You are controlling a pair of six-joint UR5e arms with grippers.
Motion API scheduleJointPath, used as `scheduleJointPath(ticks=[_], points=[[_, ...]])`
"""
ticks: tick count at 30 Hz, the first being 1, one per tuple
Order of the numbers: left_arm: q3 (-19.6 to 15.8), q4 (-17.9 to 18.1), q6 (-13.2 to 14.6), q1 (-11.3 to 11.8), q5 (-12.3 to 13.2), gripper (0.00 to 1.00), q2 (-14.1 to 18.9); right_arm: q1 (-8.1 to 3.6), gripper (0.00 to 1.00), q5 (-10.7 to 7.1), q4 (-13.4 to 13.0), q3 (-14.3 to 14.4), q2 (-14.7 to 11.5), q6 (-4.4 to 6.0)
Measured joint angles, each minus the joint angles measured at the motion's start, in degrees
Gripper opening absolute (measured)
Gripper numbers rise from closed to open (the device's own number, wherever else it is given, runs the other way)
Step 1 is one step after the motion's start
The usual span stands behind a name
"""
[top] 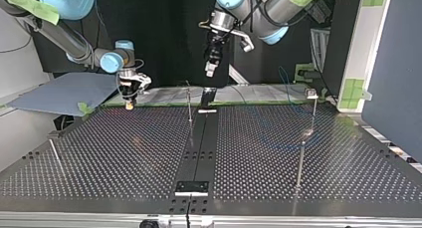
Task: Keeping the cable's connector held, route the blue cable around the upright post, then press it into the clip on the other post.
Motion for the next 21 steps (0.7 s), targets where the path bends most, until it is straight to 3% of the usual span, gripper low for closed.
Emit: scheduleJointPath(ticks=[8, 21], points=[[-4.2, 0.3, 0.0, 0.0, 0.0, 0.99, 4.3, -0.08, 0.0, -0.03, 0.1, -0.1, 0.0, -0.11], [-4.9, 0.3, 0.1, 0.0, 0.0, 0.99, 4.9, -0.01, 0.0, -0.04, 0.2, -0.1, 0.0, -0.19]])
